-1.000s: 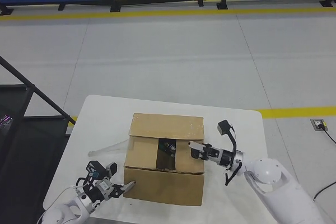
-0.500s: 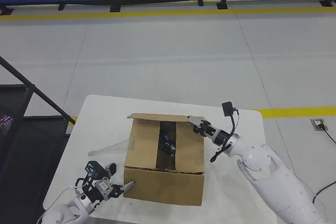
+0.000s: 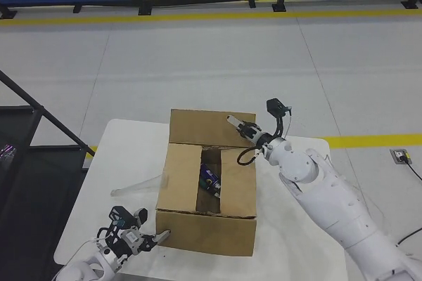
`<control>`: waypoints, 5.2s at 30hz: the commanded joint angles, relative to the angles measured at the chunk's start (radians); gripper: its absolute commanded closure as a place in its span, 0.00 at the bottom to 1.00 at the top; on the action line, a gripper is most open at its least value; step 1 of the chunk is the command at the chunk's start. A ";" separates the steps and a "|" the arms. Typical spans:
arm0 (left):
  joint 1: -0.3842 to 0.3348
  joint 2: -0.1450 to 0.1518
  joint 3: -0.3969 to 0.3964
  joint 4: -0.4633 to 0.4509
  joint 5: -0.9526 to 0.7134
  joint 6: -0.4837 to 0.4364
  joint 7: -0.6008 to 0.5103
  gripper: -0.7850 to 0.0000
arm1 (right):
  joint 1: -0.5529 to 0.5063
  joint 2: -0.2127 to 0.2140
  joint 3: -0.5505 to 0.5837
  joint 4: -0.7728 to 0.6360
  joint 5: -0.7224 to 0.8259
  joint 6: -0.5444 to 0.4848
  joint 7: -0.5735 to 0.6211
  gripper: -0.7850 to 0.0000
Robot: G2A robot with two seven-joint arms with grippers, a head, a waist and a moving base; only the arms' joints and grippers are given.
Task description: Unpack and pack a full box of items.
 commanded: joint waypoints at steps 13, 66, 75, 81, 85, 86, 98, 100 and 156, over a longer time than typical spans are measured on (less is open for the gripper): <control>0.018 0.005 -0.005 -0.017 -0.004 0.003 0.019 0.00 | 0.107 -0.104 -0.051 0.287 0.093 -0.109 0.076 0.00; 0.078 0.008 -0.068 -0.150 0.011 0.161 0.096 0.00 | 0.031 -0.227 -0.030 0.318 0.425 -0.389 0.633 0.00; 0.021 -0.003 0.025 -0.208 0.101 0.268 0.066 0.00 | 0.037 -0.245 -0.024 0.239 0.414 -0.383 0.626 0.00; -0.025 -0.014 0.083 -0.209 0.088 0.335 0.049 0.00 | 0.038 -0.259 -0.029 0.192 0.398 -0.373 0.617 0.00; -0.040 -0.021 0.081 -0.208 0.035 0.390 0.063 0.00 | 0.039 -0.269 -0.038 0.172 0.380 -0.370 0.628 0.00; -0.039 -0.021 0.073 -0.210 0.024 0.397 0.071 0.00 | 0.039 -0.270 -0.039 0.169 0.375 -0.372 0.630 0.00; 0.040 -0.015 -0.090 -0.206 -0.082 0.404 0.105 0.00 | -0.019 -0.237 0.034 0.052 0.276 -0.408 0.684 0.00; 0.046 -0.014 -0.109 -0.188 -0.087 0.405 0.100 0.00 | -0.048 -0.221 0.065 0.005 0.246 -0.408 0.694 0.00; -0.366 -0.060 0.323 -0.221 -0.209 0.354 -0.254 0.00 | -0.824 0.018 0.824 -0.717 -0.003 -0.493 0.742 0.00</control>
